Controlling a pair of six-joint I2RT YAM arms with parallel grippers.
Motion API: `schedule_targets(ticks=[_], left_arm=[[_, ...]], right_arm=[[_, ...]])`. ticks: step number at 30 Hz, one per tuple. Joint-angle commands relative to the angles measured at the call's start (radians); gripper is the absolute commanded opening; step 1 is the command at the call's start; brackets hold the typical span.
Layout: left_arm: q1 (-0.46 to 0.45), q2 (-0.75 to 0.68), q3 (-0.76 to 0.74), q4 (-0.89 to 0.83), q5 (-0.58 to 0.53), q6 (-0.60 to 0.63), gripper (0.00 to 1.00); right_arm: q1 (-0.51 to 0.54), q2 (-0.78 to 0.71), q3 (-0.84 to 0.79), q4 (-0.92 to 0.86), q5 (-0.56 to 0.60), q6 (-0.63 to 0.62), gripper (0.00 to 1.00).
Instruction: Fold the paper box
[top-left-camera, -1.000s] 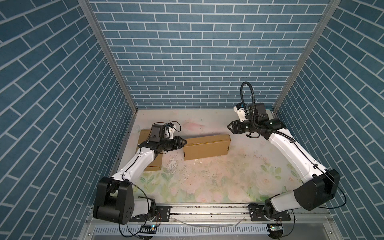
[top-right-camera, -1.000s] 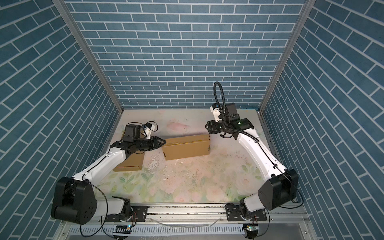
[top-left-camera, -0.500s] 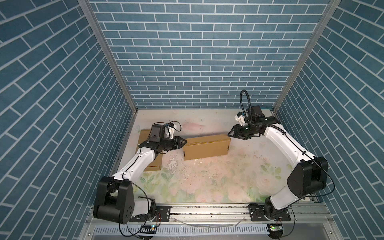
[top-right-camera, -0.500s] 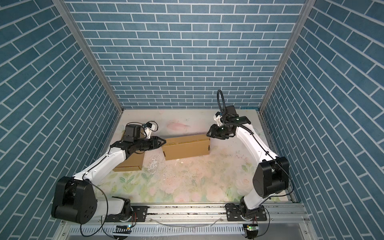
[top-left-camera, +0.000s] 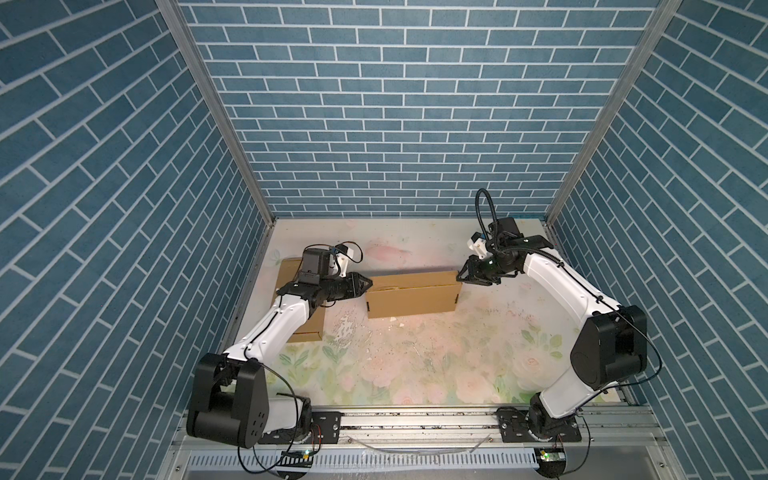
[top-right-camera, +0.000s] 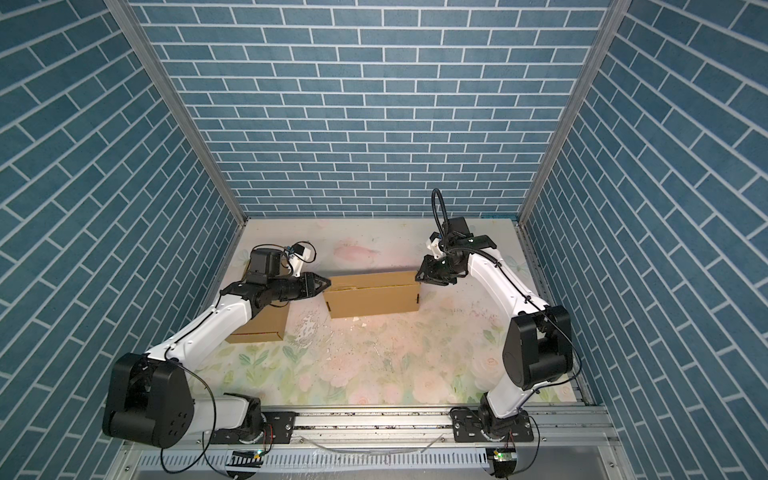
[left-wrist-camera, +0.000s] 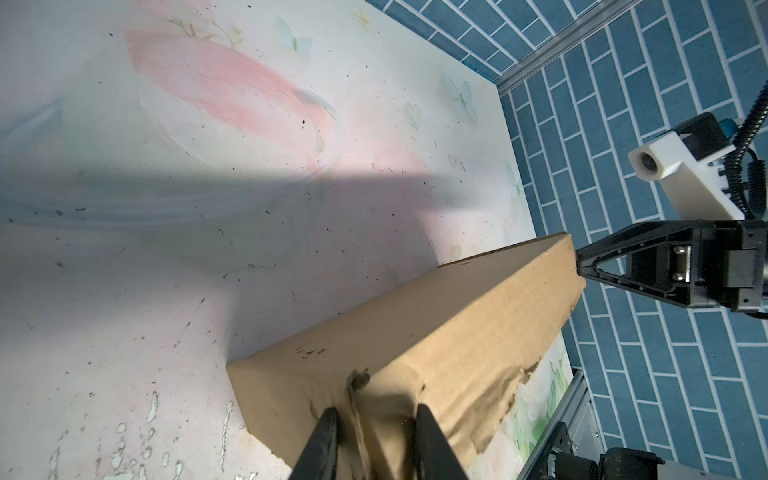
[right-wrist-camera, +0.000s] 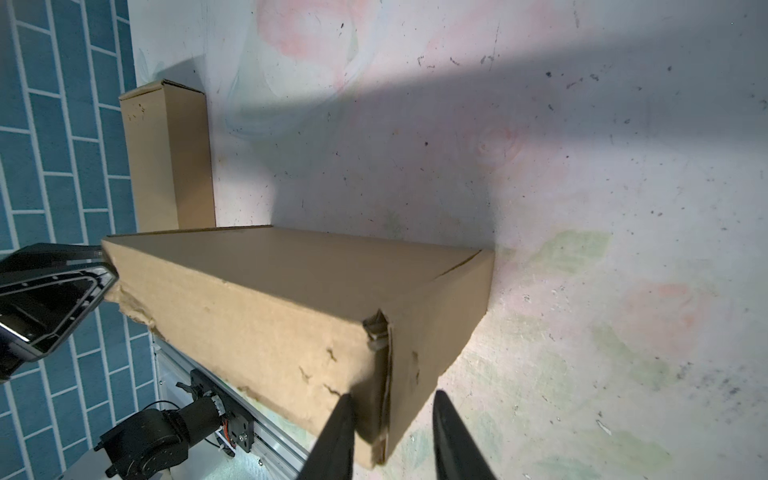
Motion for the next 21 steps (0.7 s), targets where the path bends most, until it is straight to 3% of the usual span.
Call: schedule_targets(ticks=[1,5,21], left_arm=[[0.001,0.045,-0.056,-0.116,-0.073,0.038,0.3],[0.0,0.048,-0.076,-0.105,-0.071,0.039,0.3],[-0.044,-0.09,-0.066,-0.165,-0.056,0.011,0.42]], right_arm=[[0.001,-0.014,-0.014,0.028,-0.061,0.04,0.34],[0.001,0.027,-0.025,-0.043,0.047,-0.018,0.32],[0.025,-0.119,-0.197,0.028,-0.017,0.015,0.33]])
